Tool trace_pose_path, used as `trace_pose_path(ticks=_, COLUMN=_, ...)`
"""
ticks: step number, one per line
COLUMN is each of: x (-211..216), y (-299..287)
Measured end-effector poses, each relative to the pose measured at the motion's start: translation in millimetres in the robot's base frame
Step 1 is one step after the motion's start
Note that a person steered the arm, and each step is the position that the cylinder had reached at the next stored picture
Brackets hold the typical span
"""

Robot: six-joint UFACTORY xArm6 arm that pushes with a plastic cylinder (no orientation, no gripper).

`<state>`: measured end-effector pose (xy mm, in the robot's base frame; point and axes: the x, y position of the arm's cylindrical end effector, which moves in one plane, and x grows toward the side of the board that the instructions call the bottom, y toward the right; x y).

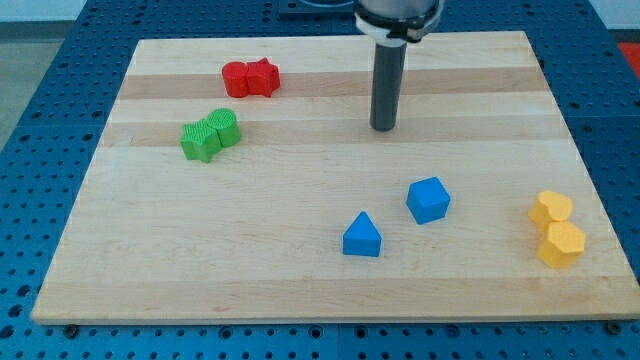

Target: Push blue blocks to the bottom center of the board

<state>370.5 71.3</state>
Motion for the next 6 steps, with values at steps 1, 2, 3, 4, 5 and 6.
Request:
trace_pose_path(ticks=1, x=-1, y=45)
trace_pose_path(ticks=2, x=13, y=83)
trace_pose_path(ticks=3, x=46, y=87)
trace_pose_path(ticks=4, x=61, y=64)
trace_pose_path(ticks=5, x=70, y=52)
trace_pose_path(ticks=6, x=80, y=50)
